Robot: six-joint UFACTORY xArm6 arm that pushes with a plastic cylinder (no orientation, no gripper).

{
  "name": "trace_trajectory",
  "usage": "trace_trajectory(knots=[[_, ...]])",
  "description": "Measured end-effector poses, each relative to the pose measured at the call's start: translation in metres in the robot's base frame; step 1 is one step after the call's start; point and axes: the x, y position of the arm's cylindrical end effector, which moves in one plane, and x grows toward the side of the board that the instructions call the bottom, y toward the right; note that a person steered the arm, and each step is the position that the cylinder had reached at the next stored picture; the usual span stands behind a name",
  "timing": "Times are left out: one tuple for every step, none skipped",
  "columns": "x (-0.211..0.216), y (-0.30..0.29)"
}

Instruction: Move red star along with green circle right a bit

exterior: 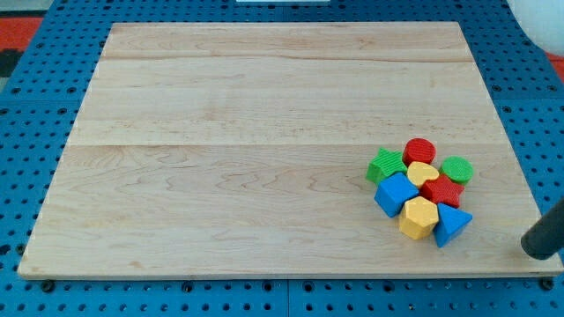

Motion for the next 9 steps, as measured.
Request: trace_trajectory(knots=[[0.0,-0.036],[-0.013,-0.084],[-0.051,-0.137],[-0.052,-0.148],[-0.079,-0.14],[-0.082,-0.094],[-0.082,-0.062],[-0.075,-0.066],[-0.03,-0.041]])
